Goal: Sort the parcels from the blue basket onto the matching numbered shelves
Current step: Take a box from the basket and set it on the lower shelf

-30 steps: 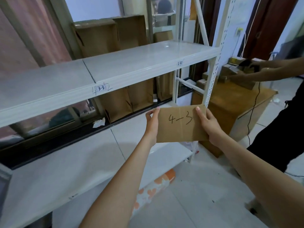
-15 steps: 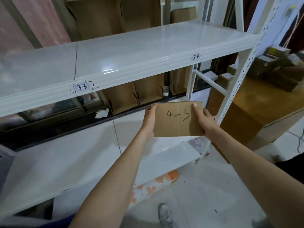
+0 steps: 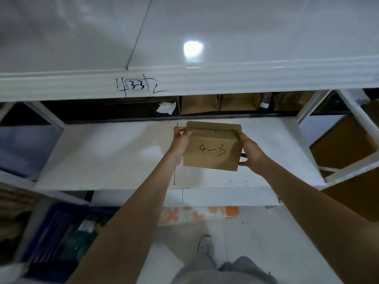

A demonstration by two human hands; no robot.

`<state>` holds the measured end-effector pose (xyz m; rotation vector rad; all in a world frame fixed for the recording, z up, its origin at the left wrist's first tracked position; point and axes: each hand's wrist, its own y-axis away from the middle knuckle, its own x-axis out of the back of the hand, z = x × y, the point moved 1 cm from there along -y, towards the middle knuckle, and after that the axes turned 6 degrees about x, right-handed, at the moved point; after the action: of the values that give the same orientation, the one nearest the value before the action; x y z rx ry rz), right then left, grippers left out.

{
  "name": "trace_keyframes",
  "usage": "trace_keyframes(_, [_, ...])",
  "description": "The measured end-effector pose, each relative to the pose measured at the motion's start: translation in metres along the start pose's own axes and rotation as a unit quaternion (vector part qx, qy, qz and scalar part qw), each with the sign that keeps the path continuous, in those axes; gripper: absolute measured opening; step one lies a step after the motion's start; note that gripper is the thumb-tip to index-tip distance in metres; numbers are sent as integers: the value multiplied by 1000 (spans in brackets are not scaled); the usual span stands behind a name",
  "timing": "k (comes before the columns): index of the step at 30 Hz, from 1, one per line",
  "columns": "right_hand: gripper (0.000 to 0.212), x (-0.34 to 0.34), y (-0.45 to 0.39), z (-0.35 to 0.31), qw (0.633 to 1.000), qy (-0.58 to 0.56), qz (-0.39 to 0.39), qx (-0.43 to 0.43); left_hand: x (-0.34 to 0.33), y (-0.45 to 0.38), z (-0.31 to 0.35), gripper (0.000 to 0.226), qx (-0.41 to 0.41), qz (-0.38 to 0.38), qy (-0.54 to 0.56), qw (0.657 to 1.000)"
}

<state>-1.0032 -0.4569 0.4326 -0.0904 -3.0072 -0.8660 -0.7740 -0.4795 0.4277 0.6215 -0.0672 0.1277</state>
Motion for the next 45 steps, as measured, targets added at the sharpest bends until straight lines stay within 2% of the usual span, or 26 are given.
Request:
trace_keyframes(4, [40,-19,-30,10,999,25,-30,-29,19,-11,-23,20,-2,26,13,1000])
trace_keyframes(6, [38,-26,-41,16,997,47,-46,-35,26,-12,-32,17,13,62,9,998])
trace_keyframes(12, [44,-54,-63,36,989,77,-114,-52,47,-26,-56,48,64,150,-39,986])
trace_keyframes(18, [53,-90,-75,45,987,81,-125,-56,73,-23,-60,49,68,189,-65,977])
trace_keyframes(27, [50,-137,-74,62,987,122,-91,-42,124,-35,-100,51,79,189,-77,976])
trace_keyframes(32, [46,-155,-66,77,992,105,-43,-56,145,-46,-116,48,74,184,-80,977])
trace_keyframes(38, [46,-158,-65,94,994,99,29,-46,149,-58,-125,39,45,140,-102,984])
trace_keyframes(45, [66,-159,-73,106,993,107,-23,-52,146,-70,-132,36,52,116,-125,984])
